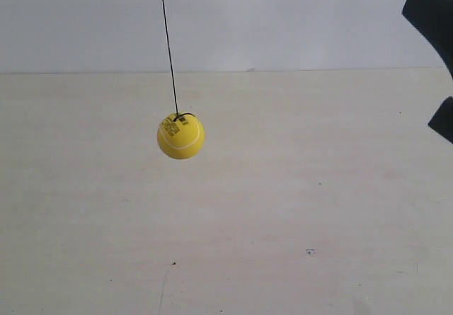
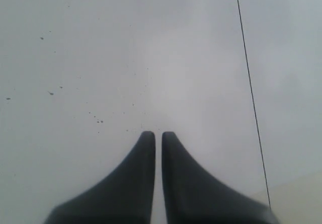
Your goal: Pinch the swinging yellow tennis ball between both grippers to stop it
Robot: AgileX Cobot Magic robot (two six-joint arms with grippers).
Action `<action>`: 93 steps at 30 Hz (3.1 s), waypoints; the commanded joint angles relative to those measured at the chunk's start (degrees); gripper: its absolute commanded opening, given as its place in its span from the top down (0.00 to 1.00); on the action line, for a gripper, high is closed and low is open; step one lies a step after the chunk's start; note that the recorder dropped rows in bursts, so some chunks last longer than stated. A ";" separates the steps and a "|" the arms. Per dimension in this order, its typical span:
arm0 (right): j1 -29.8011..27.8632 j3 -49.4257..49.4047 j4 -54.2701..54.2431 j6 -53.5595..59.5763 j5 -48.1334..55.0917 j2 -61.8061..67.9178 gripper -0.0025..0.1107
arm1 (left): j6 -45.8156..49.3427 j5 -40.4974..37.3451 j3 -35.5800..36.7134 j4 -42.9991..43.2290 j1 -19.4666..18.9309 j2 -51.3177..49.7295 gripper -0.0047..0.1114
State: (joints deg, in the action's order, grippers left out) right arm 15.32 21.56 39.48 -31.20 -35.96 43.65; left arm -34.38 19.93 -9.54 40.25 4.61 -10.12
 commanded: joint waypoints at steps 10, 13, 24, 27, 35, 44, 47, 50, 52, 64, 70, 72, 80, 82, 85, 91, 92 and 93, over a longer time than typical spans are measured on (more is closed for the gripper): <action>-0.42 -0.42 -0.37 1.34 1.70 -0.41 0.98 | -0.74 -0.26 0.23 -0.37 -0.06 0.41 0.92; -0.42 -0.42 -0.37 1.11 6.96 -0.52 0.98 | -0.74 -0.26 0.23 -0.37 -0.06 0.41 0.92; -0.46 -3.65 -2.19 -1.90 34.35 -9.07 0.98 | -0.74 -0.26 0.23 -0.37 -0.06 0.41 0.92; -0.46 -7.55 -9.18 5.96 34.45 -16.69 0.98 | -0.74 -0.26 0.23 -0.37 -0.06 0.41 0.92; -11.93 -14.93 -30.90 25.35 36.54 -30.06 0.98 | -0.74 -0.26 0.23 -0.37 -0.06 0.41 0.92; -23.34 -21.56 -34.20 26.21 34.99 -31.03 0.98 | -0.74 -0.26 0.23 -0.37 -0.06 0.41 0.92; -23.34 -21.56 -34.20 27.60 37.80 -31.03 0.98 | -0.74 -0.26 0.23 -0.37 -0.06 0.41 0.92; -23.34 -21.56 -34.20 29.91 41.53 -31.03 0.98 | -0.74 -0.26 0.23 -0.37 -0.06 0.41 0.92; -23.34 -21.56 -34.42 30.34 43.39 -31.03 0.98 | -0.74 -0.26 0.23 -0.37 -0.06 0.41 0.92; -23.34 -21.56 -34.64 30.23 48.56 -31.03 0.98 | -0.74 -0.26 0.23 -0.37 -0.06 0.41 0.92; -23.34 -21.56 -34.64 30.08 48.56 -31.03 0.98 | -0.74 -0.26 0.23 -0.37 -0.06 0.41 0.92; -23.34 -21.56 -34.64 29.98 48.56 -31.03 0.98 | -0.74 -0.26 0.23 -0.37 -0.06 0.41 0.92; -23.34 -21.56 -34.64 29.98 48.56 -31.03 0.98 | -0.74 -0.26 0.23 -0.37 -0.06 0.41 0.92; -23.34 -21.56 -34.64 29.98 48.56 -31.03 0.98 | -0.74 -0.26 0.23 -0.37 -0.06 0.41 0.92; -23.34 -21.56 -34.64 29.98 48.56 -31.03 0.98 | -0.74 -0.26 0.23 -0.37 -0.06 0.41 0.92; -23.34 -21.56 -34.64 29.98 48.56 -31.03 0.98 | -0.83 -4.52 0.63 -0.58 -0.06 0.41 0.92; -23.34 -21.56 -34.64 29.98 48.56 -31.03 0.98 | -0.44 -5.10 1.38 -0.58 -0.06 0.41 0.92; -23.34 -21.56 -34.64 29.98 48.56 -31.03 0.98 | 0.89 -5.87 2.12 -0.32 -0.06 0.41 0.92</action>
State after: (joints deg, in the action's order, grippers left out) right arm -7.84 -0.05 4.83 -1.47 12.65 12.81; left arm -34.42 16.95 -9.06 40.25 4.61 -10.12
